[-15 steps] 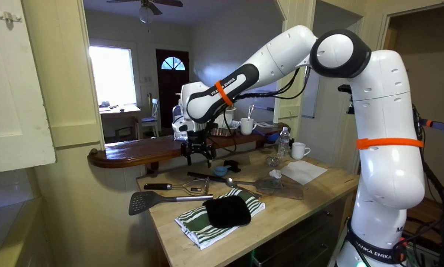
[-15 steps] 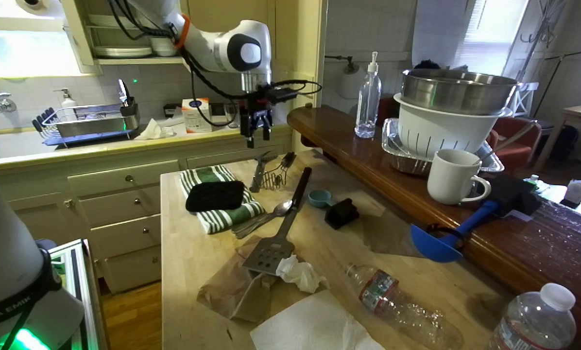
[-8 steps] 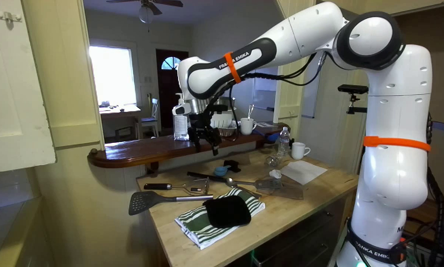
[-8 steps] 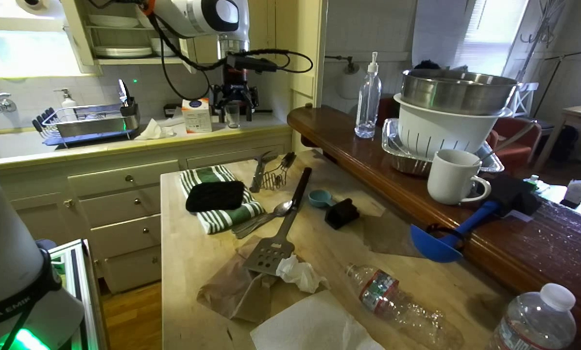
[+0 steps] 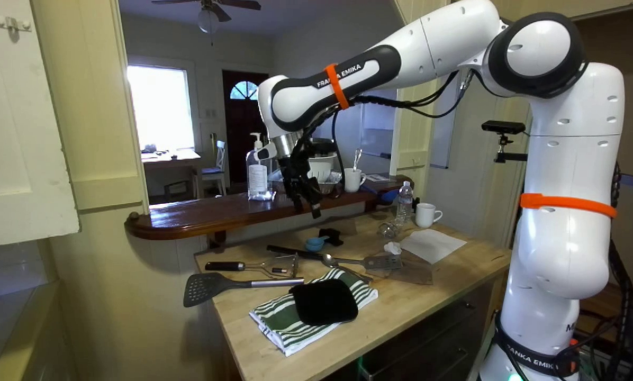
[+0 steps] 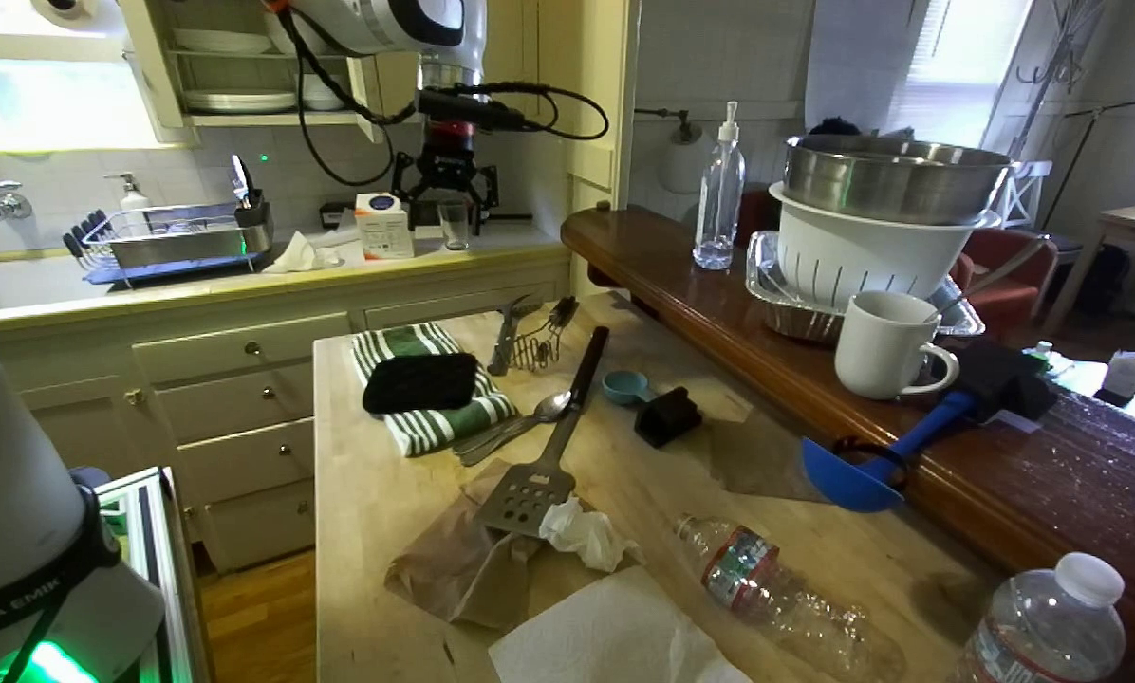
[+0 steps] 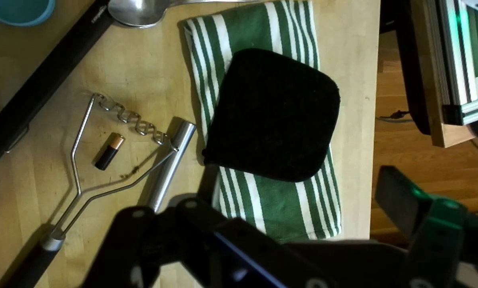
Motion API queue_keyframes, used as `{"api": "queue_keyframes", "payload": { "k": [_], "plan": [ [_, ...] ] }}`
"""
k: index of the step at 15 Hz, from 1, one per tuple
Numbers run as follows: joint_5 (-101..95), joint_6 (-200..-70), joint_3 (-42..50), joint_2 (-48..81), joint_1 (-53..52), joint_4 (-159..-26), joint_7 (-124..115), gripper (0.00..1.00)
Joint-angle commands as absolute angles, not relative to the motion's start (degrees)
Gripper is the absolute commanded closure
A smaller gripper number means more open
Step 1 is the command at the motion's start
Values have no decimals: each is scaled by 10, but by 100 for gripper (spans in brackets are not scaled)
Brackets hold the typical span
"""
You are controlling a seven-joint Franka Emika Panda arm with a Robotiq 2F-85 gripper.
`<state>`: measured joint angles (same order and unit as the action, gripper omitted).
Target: Move the potato masher to the left.
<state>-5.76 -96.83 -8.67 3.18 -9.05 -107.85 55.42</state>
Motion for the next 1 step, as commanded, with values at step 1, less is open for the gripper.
{"api": "queue_keyframes", "payload": {
  "k": [1],
  "plan": [
    [-57, -966, -89, 32, -88, -1077, 552, 0]
  ]
}}
